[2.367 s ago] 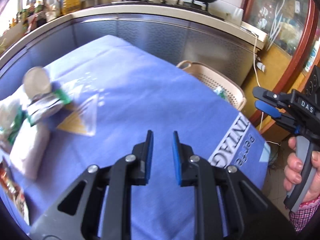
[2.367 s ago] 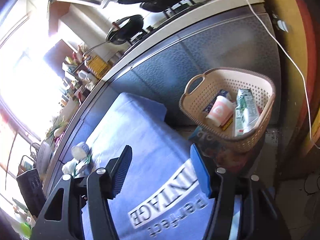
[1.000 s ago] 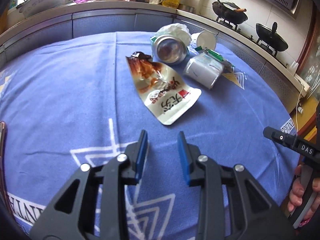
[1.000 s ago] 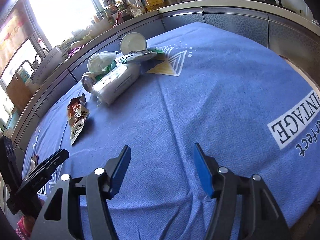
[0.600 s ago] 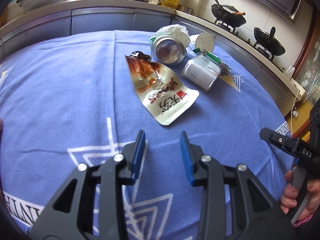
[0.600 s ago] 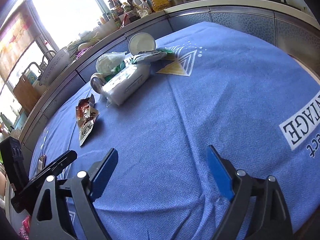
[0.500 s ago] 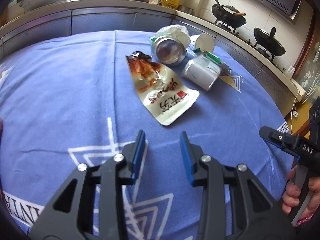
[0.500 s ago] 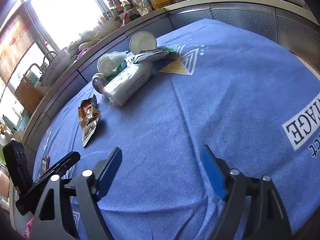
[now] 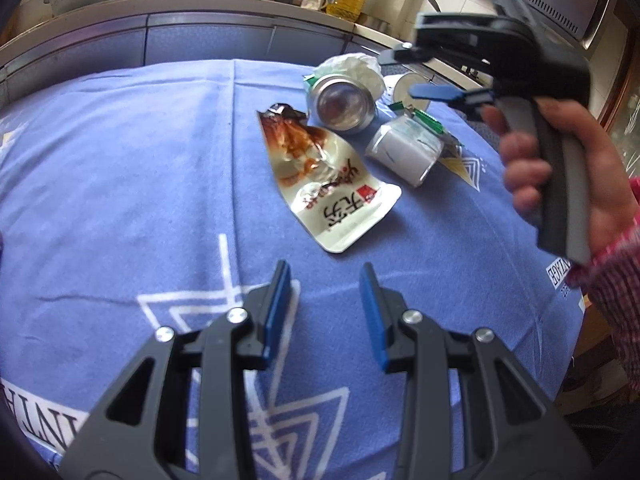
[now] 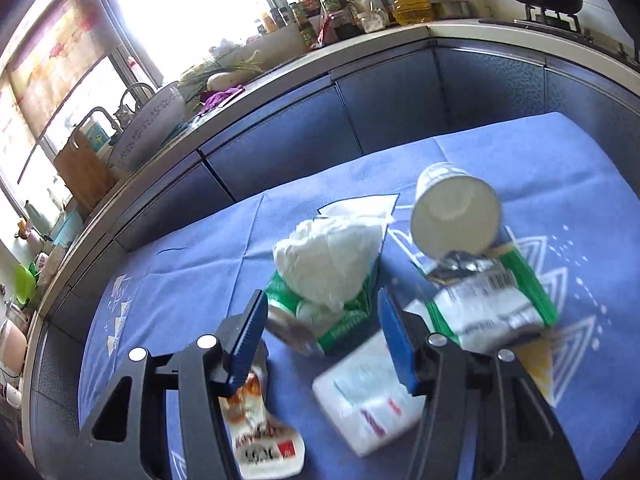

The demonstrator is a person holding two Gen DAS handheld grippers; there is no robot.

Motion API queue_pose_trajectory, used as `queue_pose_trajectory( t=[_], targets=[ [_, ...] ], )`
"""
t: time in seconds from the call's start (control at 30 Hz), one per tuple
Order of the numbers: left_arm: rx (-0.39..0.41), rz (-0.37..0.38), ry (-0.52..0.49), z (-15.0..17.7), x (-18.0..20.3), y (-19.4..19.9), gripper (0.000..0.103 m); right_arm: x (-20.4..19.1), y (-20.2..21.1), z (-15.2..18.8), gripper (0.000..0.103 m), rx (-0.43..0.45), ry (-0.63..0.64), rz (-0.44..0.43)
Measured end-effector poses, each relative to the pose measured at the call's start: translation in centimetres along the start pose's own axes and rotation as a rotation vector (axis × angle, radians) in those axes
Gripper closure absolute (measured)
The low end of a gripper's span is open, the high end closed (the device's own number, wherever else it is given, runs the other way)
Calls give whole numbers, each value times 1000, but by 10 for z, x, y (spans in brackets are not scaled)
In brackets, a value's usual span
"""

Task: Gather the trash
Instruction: 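Grasp the white tissue with the right tool while the left tool grasps the sauce packet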

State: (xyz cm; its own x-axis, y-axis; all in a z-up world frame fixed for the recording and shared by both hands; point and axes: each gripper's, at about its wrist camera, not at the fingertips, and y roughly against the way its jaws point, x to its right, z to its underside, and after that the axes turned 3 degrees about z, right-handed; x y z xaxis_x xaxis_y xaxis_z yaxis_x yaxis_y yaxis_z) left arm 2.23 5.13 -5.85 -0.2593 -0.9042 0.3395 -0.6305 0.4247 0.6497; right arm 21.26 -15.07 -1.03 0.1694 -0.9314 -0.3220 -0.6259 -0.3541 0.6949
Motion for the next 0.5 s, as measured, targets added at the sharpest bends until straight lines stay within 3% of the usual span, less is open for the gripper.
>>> queue_pose_trajectory(
  t=[0.1,0.13,0.17,0.37,0.43,0.5],
  targets=[
    [-1,6,-5,0,1,0,66,-4,-34,-11,47,-83,21,12],
    [-2,8,-8,0,1,0,65,-3,-35,-11,76,-75,30,14],
    [-4,7,-10,0,2,0,65,-3,-32,-10,88,-64,41,-8],
    [-14,32,66,-12,-10,1,64,21,49,25,90,116,80,-50],
    [-1,38,101,-22,-16,2,52,36,72,49,90,141,102,-41],
    [11,35,111,-34,-20,0,46,51,88,77,90,149,100,-22]
  ],
)
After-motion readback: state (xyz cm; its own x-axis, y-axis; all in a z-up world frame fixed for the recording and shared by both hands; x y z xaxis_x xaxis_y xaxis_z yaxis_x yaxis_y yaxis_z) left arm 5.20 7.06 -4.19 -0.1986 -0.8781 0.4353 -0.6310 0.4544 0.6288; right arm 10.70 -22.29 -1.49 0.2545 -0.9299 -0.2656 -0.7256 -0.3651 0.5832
